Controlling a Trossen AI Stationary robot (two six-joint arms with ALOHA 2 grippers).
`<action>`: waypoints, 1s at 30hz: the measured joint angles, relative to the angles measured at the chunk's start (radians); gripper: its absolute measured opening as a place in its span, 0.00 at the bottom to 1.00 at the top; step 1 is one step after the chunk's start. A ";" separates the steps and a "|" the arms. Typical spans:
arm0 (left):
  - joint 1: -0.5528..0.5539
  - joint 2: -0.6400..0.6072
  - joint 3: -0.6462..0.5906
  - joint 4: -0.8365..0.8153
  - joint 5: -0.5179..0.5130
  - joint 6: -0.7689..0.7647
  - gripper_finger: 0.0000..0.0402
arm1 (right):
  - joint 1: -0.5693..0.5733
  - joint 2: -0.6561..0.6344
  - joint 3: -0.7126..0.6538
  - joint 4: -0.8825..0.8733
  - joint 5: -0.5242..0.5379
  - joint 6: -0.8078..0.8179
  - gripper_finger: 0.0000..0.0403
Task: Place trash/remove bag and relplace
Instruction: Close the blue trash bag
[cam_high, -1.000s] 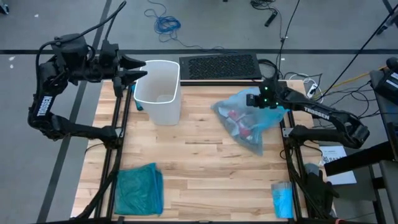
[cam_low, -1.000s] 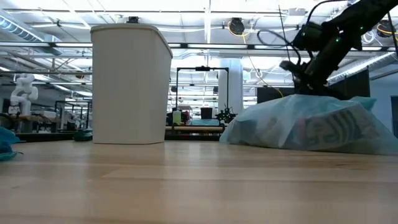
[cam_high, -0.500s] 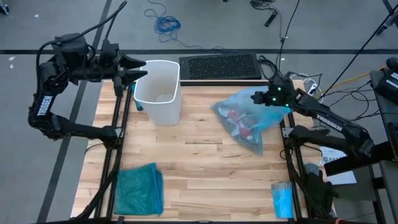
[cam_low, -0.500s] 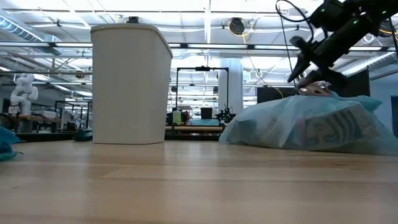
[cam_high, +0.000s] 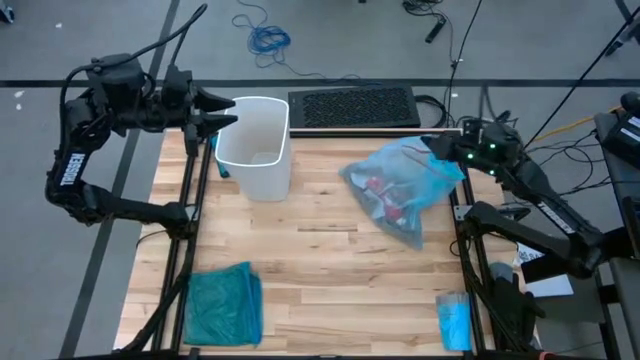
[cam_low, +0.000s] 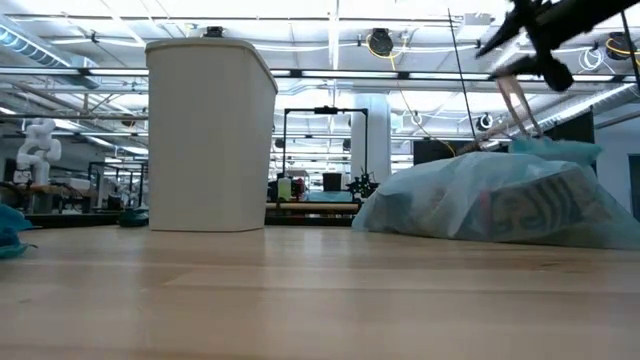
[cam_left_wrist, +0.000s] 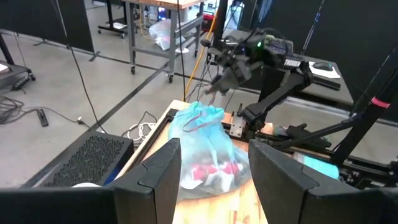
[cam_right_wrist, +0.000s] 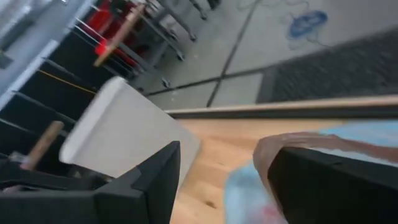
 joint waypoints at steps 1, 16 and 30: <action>0.000 0.000 0.000 0.000 0.000 0.006 0.46 | 0.005 0.000 0.020 -0.008 0.000 -0.007 0.52; 0.000 0.006 0.000 0.000 -0.001 0.003 0.46 | 0.026 0.071 0.106 -0.600 0.119 -0.076 0.53; 0.000 0.030 0.000 -0.002 -0.001 0.002 0.46 | 0.026 0.069 0.104 -0.856 0.388 -0.024 0.52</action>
